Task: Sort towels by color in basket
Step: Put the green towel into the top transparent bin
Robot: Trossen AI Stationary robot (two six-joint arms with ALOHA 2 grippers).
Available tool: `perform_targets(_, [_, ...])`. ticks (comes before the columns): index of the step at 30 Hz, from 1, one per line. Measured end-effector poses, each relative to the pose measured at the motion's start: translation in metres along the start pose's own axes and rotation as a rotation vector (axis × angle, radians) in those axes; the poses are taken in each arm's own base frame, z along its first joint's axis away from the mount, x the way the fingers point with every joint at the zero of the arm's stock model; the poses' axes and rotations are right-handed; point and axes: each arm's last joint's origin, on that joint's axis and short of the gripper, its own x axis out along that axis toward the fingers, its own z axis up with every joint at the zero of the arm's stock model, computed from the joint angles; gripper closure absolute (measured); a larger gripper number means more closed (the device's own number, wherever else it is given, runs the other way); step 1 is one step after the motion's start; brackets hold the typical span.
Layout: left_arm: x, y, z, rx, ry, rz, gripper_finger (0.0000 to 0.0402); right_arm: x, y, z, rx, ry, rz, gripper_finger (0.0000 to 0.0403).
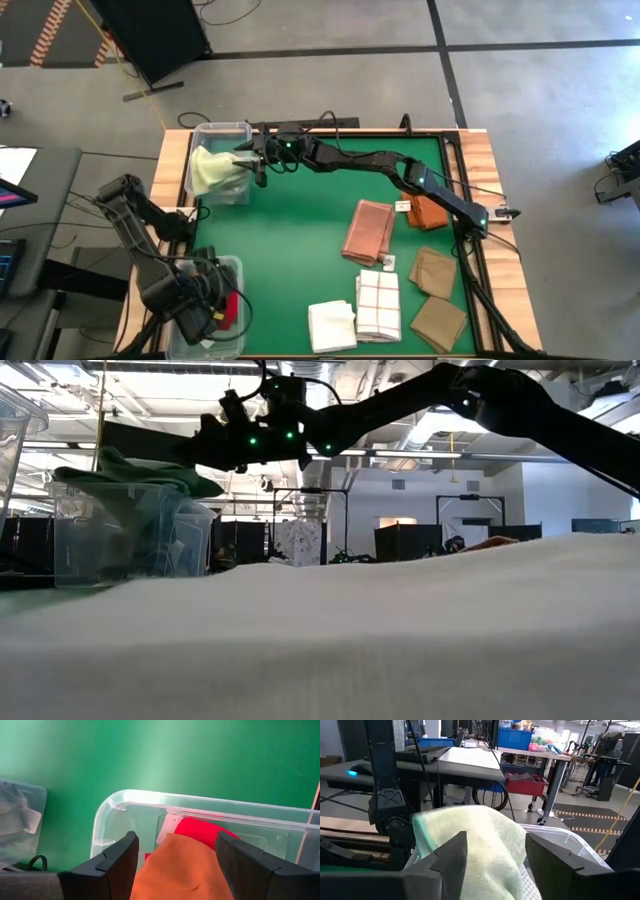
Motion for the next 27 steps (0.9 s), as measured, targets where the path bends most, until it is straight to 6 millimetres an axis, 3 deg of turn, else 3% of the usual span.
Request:
perform_targets(11, [-0.007, 0.015, 0.0, -0.003, -0.073, 0.087, 0.0152, -0.006, 0.005, 0.012, -0.062, 0.086, 0.025, 0.0184])
perform_targets(19, [-0.012, 0.026, 0.004, 0.032, -0.209, 0.177, 0.0154, -0.032, 0.007, 0.042, -0.08, 0.296, 0.027, 0.0188])
perform_targets(27, [-0.025, 0.055, 0.019, 0.027, -0.346, 0.225, 0.0167, -0.062, 0.02, 0.059, -0.061, 0.562, 0.039, 0.0188])
